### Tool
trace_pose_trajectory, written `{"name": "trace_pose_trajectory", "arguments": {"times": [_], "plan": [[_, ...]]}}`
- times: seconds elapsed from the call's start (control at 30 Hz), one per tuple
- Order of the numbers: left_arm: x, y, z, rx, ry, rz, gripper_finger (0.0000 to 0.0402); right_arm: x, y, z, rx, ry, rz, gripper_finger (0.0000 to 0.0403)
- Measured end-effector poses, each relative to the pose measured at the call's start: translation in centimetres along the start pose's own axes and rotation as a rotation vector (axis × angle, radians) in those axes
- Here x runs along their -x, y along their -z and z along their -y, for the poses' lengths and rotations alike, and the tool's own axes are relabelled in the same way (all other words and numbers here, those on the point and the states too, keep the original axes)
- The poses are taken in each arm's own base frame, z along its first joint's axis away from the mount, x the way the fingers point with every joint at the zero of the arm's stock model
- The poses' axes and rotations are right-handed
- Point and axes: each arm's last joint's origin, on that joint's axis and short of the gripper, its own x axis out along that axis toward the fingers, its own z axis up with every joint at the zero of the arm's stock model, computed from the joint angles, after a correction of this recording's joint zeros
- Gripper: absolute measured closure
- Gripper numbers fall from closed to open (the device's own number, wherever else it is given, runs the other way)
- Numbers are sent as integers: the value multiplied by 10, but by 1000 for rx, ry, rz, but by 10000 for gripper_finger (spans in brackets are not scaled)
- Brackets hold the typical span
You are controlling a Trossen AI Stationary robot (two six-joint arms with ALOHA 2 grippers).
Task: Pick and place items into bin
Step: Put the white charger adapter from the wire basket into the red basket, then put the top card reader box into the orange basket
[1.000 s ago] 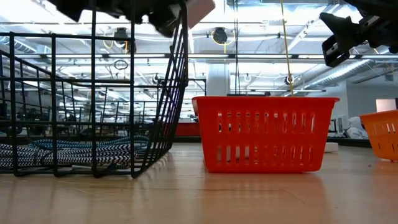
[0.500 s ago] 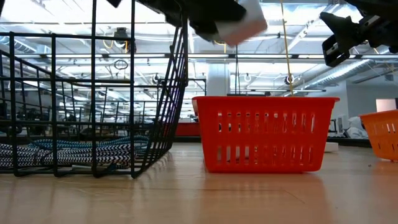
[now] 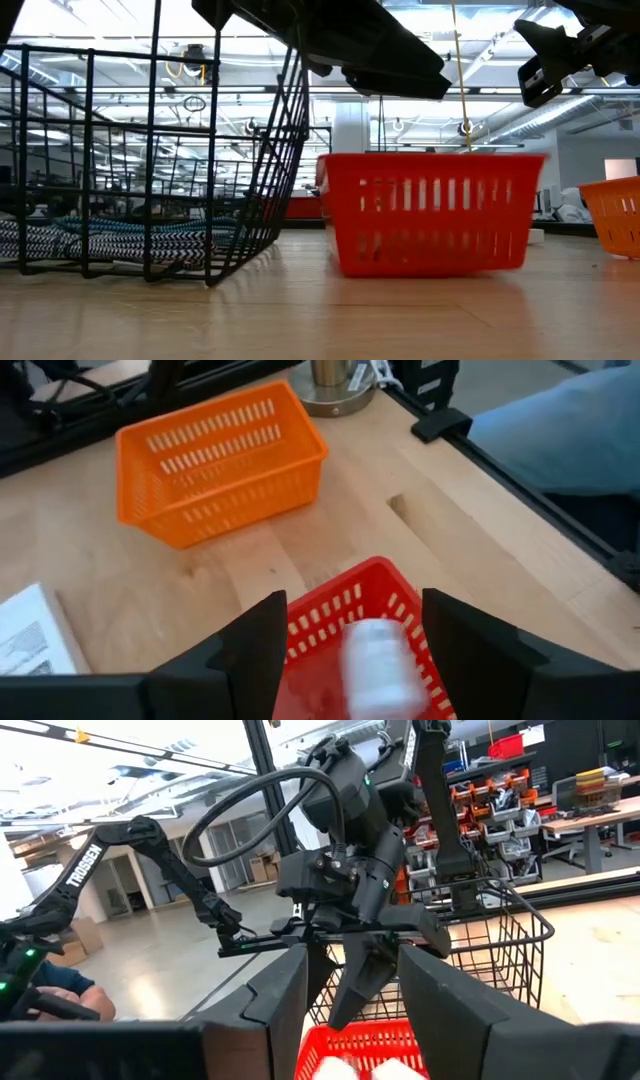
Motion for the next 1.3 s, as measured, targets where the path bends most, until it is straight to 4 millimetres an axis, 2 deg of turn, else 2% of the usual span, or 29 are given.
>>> {"name": "trace_pose_trajectory", "arguments": {"times": [0.2, 0.33, 0.6, 0.77, 0.9, 1.03, 1.13, 1.2, 1.3], "plan": [[7, -2, -1, 27, 3, -1, 206, 0, 0, 0, 0, 0, 0, 250], [22, -13, 0, 10, -18, 34, 234, 0, 0, 0, 0, 0, 0, 250], [77, -48, 13, -30, 0, 134, 279, 0, 0, 0, 0, 0, 0, 250], [114, -58, 24, 131, -29, 114, 306, 0, 0, 0, 0, 0, -1, 250], [145, -63, 32, 297, -123, 111, 322, 0, 0, 0, 0, 0, -1, 250], [169, -69, 39, 334, -180, 155, 338, 0, 0, 0, 0, 0, -1, 250], [178, -68, 52, 315, -164, 121, 349, 0, 0, 0, 0, 0, 0, 250], [179, -67, 59, 277, -158, 102, 357, 0, 0, 0, 0, 0, 0, 250], [178, -70, 64, 309, -182, 122, 370, 0, 0, 0, 0, 0, -1, 250]]}}
